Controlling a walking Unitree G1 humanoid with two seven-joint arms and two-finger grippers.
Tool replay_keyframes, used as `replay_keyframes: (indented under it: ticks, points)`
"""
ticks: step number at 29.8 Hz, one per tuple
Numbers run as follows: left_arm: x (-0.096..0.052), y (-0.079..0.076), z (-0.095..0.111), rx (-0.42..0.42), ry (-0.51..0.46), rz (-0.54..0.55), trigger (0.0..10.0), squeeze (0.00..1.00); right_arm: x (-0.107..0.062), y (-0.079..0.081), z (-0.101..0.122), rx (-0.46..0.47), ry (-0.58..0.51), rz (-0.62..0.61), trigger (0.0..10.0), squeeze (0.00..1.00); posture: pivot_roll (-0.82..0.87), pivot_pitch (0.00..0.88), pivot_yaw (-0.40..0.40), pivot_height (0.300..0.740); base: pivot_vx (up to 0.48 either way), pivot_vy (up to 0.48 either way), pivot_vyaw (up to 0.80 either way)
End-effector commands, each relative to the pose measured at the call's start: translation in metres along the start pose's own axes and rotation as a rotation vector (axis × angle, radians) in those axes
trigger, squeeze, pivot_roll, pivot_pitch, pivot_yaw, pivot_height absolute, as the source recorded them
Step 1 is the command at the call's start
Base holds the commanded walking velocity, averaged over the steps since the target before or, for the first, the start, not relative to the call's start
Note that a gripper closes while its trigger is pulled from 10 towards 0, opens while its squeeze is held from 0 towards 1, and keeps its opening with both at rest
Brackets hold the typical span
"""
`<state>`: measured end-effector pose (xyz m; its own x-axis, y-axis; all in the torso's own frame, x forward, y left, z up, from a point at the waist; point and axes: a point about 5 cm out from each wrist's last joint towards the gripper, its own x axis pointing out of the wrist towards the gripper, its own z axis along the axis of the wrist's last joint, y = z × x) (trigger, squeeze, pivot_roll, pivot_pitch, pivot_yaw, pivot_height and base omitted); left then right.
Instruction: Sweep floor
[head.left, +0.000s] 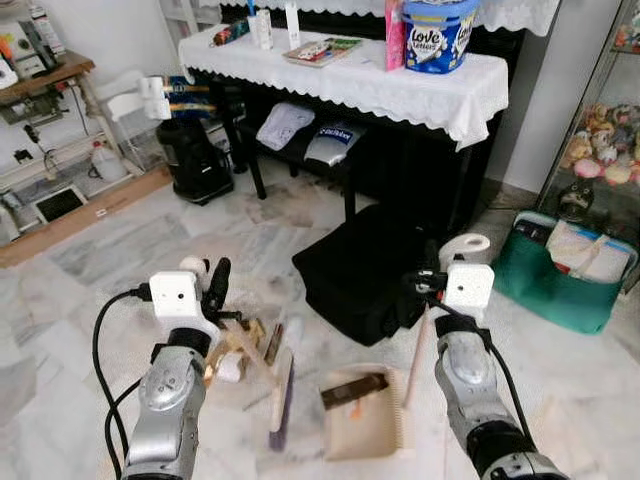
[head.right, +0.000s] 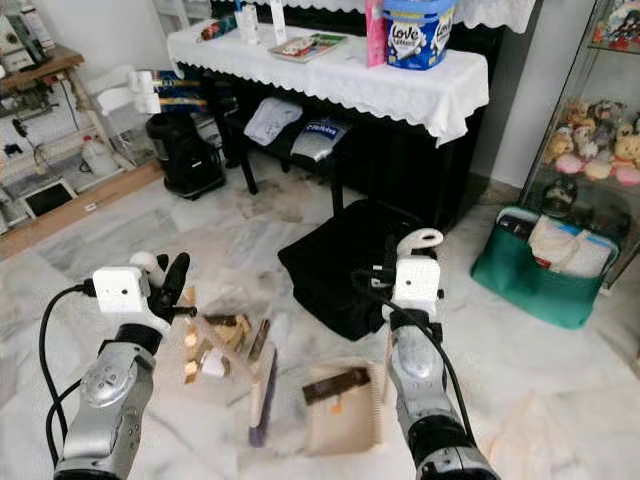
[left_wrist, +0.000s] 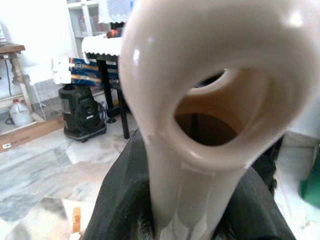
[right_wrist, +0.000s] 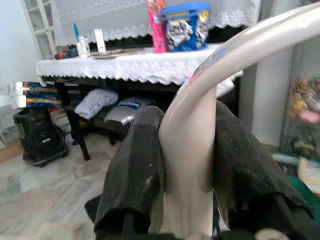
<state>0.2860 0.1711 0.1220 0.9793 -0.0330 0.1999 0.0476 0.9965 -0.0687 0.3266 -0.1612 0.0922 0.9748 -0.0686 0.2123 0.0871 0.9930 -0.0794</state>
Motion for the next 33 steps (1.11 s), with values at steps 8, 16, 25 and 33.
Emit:
replay_keyframes:
  ticks: [8,16,25,33]
  points:
    - [0.008,-0.001,0.012,0.012,-0.065,-0.009,10.0,0.0,0.006,0.0,0.009,0.021,-0.037,-0.012,10.0,0.0,0.0,0.003,0.121,0.74,-0.324,0.0,0.0]
    - [0.012,-0.003,0.012,0.013,-0.076,-0.001,10.0,0.0,0.01,-0.002,0.013,0.017,-0.045,-0.003,10.0,0.0,0.0,0.0,0.092,0.74,-0.327,0.0,0.0]
    - [0.014,0.006,0.012,0.033,-0.091,0.055,10.0,0.0,0.017,0.004,0.017,0.02,-0.044,0.03,10.0,0.0,0.02,0.0,0.053,0.74,-0.147,0.0,0.0]
    - [0.0,0.036,0.021,0.104,-0.12,0.159,10.0,0.0,0.024,0.03,0.025,0.066,-0.057,0.118,10.0,0.0,0.12,0.0,-0.008,0.74,0.0,0.0,0.0]
